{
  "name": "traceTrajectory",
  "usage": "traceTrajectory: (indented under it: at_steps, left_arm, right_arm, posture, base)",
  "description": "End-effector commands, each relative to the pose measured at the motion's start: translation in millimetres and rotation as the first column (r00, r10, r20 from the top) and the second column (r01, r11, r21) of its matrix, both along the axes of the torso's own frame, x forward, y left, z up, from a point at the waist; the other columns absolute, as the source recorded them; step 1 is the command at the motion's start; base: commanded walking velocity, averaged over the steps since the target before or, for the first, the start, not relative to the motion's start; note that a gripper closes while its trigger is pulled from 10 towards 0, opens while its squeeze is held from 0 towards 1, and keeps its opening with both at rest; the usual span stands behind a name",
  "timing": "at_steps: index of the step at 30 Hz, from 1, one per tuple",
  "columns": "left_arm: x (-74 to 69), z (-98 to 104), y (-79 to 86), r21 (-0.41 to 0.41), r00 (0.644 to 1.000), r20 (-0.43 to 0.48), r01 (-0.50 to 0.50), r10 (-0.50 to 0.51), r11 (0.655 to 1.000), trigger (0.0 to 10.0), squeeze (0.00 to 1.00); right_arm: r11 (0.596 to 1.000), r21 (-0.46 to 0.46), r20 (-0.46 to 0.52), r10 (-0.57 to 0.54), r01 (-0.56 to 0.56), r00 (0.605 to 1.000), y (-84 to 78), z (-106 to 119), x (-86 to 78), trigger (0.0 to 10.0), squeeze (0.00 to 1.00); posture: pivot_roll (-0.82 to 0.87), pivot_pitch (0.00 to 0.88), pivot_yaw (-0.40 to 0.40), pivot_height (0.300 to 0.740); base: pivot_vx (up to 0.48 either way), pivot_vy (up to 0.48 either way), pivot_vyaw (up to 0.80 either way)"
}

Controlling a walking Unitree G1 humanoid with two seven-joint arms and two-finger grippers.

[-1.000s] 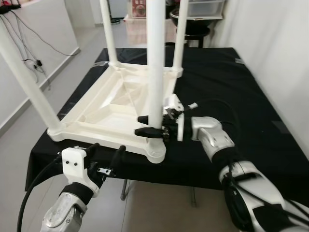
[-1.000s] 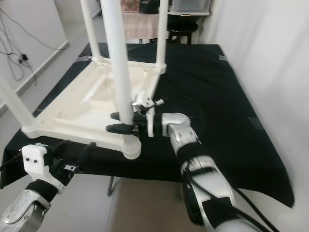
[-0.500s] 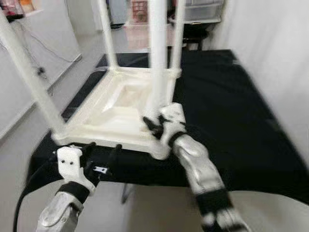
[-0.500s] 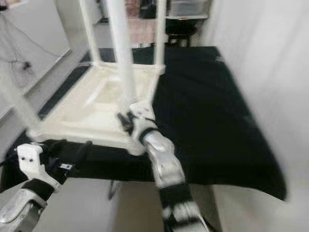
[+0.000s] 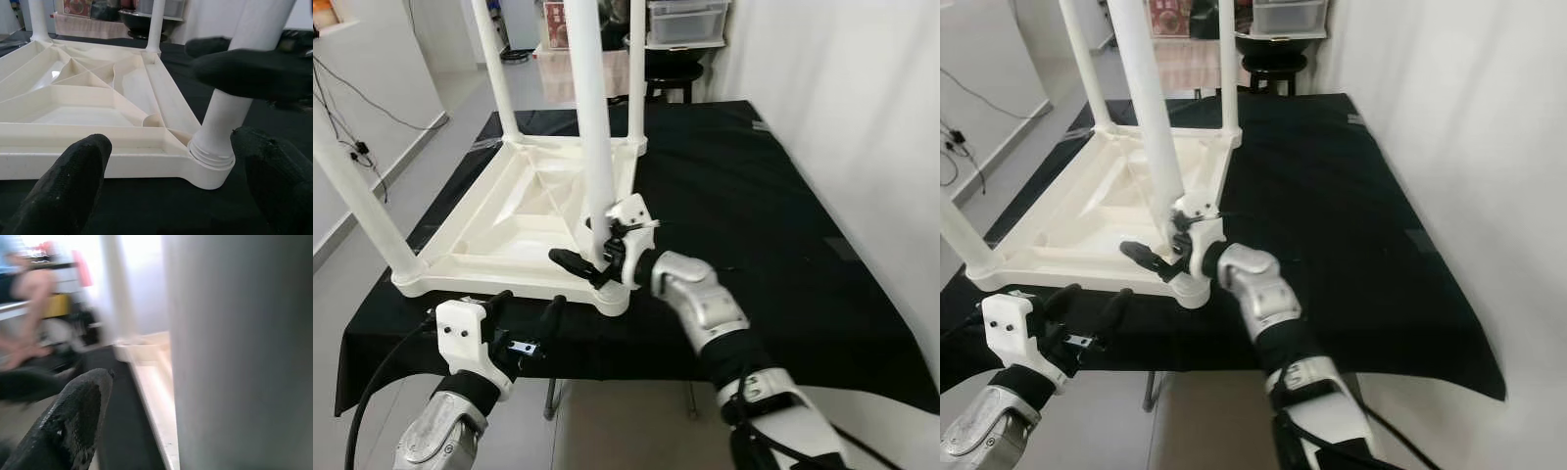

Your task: Building children table

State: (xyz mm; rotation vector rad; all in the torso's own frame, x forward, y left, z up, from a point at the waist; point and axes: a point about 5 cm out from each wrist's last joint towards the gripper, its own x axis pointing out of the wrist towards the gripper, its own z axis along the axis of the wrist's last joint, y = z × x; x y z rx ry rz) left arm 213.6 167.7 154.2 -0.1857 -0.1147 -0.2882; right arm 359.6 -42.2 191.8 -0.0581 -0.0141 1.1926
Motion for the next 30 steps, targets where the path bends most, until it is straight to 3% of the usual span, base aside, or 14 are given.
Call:
traceTrajectory:
  at_steps: [1,4,7,8,10,11,18,25,27,28,29,30]
  left_arm:
    - [-0.3,-3,1.2,0.004,1.000,-0.007,-0.013,0.013,1.000,10.0,0.00]
    - [-0.3,-3,0.6,0.002,1.000,-0.007,-0.013,0.013,1.000,10.0,0.00]
    - [-0.4,-3,-0.5,0.000,1.000,-0.008,-0.011,0.011,1.000,10.0,0.00]
    - [-0.5,-3,-0.9,0.000,1.000,-0.008,-0.010,0.010,1.000,10.0,0.00]
    - [-0.5,-3,-0.9,0.000,1.000,-0.008,-0.010,0.010,1.000,10.0,0.00]
    - [-0.8,-3,-1.4,0.000,1.000,-0.007,-0.011,0.011,1.000,10.0,0.00]
    - [-2.3,-2,-1.8,-0.004,1.000,-0.006,-0.010,0.010,1.000,10.0,0.00]
    - [-4.9,1,-1.5,-0.006,1.000,-0.007,-0.007,0.007,1.000,10.0,0.00]
    - [-6.6,2,-0.6,-0.005,1.000,-0.005,-0.007,0.007,1.000,10.0,0.00]
    - [-7.0,3,1.4,-0.004,1.000,-0.005,-0.008,0.008,1.000,10.0,0.00]
    - [-7.1,4,2.9,-0.004,1.000,-0.004,-0.009,0.009,1.000,10.0,0.00]
    - [-7.1,4,2.9,-0.004,1.000,-0.004,-0.009,0.009,1.000,10.0,0.00]
  right_arm:
    - [0.986,-0.039,0.036,0.162,-0.161,0.986,4.1,-2,-3.4,10.0,0.00]
    - [0.969,-0.068,0.010,0.237,-0.236,0.971,1.8,-3,-2.5,10.0,0.00]
    - [0.974,-0.065,-0.030,0.215,-0.216,0.976,2.2,2,4.7,10.0,0.00]
    - [0.975,-0.066,-0.035,0.208,-0.210,0.977,2.2,2,5.7,4.9,0.00]
    - [0.975,-0.066,-0.035,0.208,-0.210,0.977,2.2,2,5.7,4.9,0.00]
    - [0.973,-0.063,-0.052,0.219,-0.222,0.974,0.8,2,5.7,0.0,0.00]
    - [0.965,-0.059,-0.084,0.251,-0.256,0.964,-9.3,-4,4.7,0.0,0.00]
    - [0.980,-0.128,-0.032,0.150,-0.153,0.988,-33.3,-14,7.3,0.0,0.00]
    - [0.984,-0.168,-0.051,0.052,-0.059,0.997,-40.5,-26,2.8,0.0,0.00]
    - [0.939,-0.149,-0.055,-0.322,0.311,0.945,-34.8,-40,4.3,0.0,0.00]
    - [0.810,-0.149,-0.087,-0.582,0.567,0.809,-35.8,-53,-8.2,0.0,0.00]
    - [0.810,-0.149,-0.087,-0.582,0.567,0.809,-35.8,-53,-8.2,0.0,0.00]
  posture:
    - [0.08,0.065,-0.009,0.740]
    - [0.08,0.064,-0.008,0.740]
    - [0.08,0.064,-0.011,0.740]
    - [0.08,0.065,-0.013,0.740]
    - [0.08,0.065,-0.013,0.740]
    - [0.08,0.068,-0.014,0.740]
    - [0.07,0.080,-0.001,0.740]
    - [0.06,0.103,0.002,0.740]
    - [0.05,0.126,-0.010,0.740]
    - [0.03,0.138,-0.011,0.740]
    - [0.03,0.141,-0.006,0.740]
    - [0.03,0.141,-0.006,0.740]
  base:
    - [0.000,0.000,0.00]
    - [0.000,0.000,0.00]
    - [0.000,0.000,0.00]
    - [0.000,0.000,0.00]
    - [0.000,0.000,0.00]
    - [0.000,0.000,0.00]
    - [0.000,0.000,0.00]
    - [0.000,0.000,0.00]
    - [0.000,0.000,0.00]
    - [0.000,0.000,0.00]
    - [0.000,0.000,0.00]
    - [0.000,0.000,0.00]
